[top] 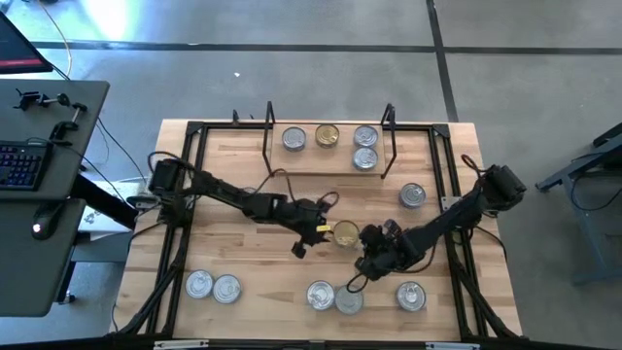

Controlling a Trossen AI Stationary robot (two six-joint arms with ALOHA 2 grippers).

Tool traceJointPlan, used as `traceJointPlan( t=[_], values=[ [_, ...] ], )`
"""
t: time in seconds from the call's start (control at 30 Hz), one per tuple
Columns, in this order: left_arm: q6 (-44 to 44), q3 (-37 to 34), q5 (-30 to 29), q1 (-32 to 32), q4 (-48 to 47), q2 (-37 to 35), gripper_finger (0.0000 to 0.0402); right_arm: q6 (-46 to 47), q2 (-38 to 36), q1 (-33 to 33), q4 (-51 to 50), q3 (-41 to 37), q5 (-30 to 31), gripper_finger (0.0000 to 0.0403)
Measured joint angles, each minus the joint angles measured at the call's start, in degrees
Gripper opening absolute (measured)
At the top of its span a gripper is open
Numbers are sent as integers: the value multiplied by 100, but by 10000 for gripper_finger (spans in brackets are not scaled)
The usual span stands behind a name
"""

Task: Stack canned seafood by type on shelf
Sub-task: Put the right green tuna can on the shelf aligned with the other green tuna can

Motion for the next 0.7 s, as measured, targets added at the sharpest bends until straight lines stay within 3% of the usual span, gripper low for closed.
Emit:
traceJointPlan(
  t=[0.13, 0.33, 0.6, 0.7],
  values=[
    [721, 123, -115, 0, -25, 302, 112, -269, 111, -207, 329, 4, 186, 0],
    [1125, 185, -251, 0, -49, 401, 111, -1070, 147, -533, 973, 4, 209, 0],
    [1092, 189, -258, 4, -308, 384, 84, -1478, 145, -704, 1241, 4, 227, 0],
    [809, 187, -582, -33, -377, 316, 74, -1506, 145, -706, 1265, 4, 215, 0]
  ],
)
